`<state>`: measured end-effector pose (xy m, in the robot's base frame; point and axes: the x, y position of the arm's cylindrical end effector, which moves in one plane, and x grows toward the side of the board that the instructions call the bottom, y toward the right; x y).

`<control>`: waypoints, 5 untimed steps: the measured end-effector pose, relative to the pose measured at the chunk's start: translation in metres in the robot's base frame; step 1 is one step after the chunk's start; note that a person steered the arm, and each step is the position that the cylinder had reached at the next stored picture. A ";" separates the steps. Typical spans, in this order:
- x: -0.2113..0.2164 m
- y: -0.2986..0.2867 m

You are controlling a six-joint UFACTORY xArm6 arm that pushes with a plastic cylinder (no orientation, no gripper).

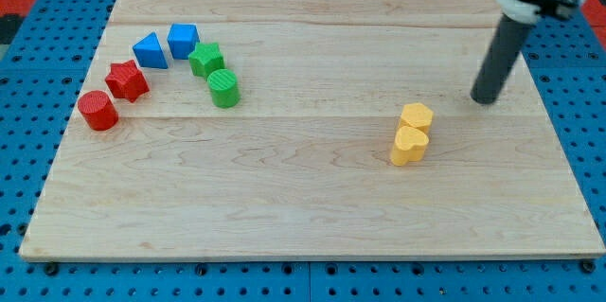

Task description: Move the yellow hexagon towards center

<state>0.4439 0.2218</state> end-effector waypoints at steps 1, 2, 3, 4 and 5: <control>0.032 -0.039; 0.034 -0.080; 0.002 -0.062; -0.004 -0.084; 0.011 -0.161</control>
